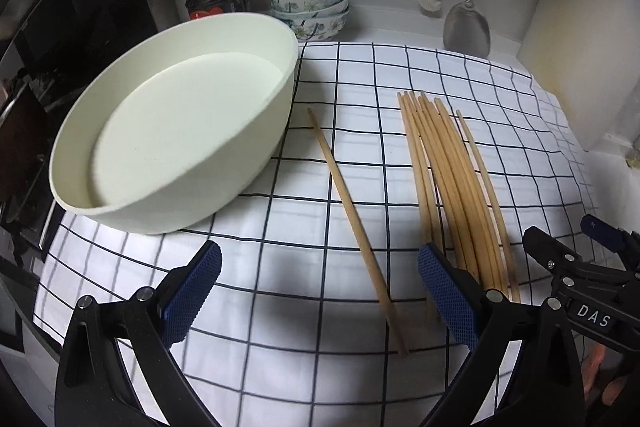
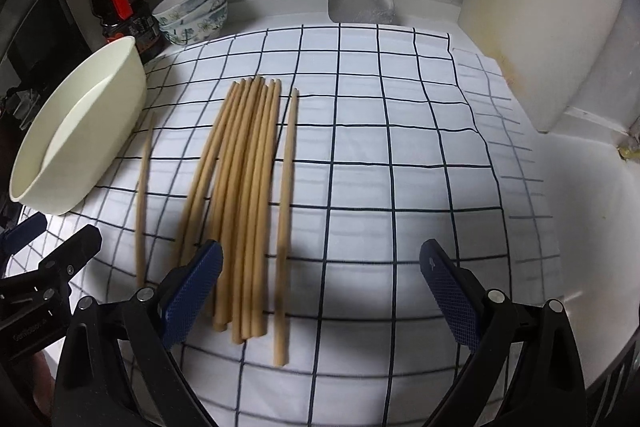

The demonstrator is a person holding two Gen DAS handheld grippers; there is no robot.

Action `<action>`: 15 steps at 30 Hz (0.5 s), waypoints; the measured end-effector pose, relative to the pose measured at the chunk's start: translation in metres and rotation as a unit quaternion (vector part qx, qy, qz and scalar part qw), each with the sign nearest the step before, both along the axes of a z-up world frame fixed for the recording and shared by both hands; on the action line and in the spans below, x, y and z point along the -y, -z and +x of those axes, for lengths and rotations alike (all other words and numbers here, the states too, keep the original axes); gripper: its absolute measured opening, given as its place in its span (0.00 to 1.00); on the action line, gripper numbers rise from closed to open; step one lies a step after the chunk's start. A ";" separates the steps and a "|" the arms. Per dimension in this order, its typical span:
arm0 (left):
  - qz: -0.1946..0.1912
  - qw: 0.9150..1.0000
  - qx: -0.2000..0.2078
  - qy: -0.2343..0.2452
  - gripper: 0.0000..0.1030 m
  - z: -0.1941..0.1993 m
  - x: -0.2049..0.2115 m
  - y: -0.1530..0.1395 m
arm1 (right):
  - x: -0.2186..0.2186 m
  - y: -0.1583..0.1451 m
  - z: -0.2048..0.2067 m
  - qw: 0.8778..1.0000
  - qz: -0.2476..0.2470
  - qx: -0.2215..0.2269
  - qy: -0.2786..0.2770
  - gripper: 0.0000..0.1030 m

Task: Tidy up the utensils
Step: 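Close the right tool on one chopstick while the left tool grasps another chopstick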

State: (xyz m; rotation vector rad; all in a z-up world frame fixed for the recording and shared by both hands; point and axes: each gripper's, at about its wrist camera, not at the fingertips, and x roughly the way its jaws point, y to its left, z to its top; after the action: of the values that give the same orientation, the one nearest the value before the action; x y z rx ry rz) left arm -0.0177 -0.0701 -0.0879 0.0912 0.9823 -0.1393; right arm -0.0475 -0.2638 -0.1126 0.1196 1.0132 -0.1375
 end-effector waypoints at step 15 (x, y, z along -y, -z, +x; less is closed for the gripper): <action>0.009 0.998 -0.006 -0.061 0.94 0.023 0.004 0.037 | 0.010 0.033 0.027 0.999 -0.047 -0.004 -0.003 0.91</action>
State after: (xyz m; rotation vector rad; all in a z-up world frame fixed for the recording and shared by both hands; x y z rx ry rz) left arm 0.0056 -0.0743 -0.1251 0.0469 0.9984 -0.0184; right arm -0.0206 -0.2741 -0.1457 0.0296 1.0138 -0.1797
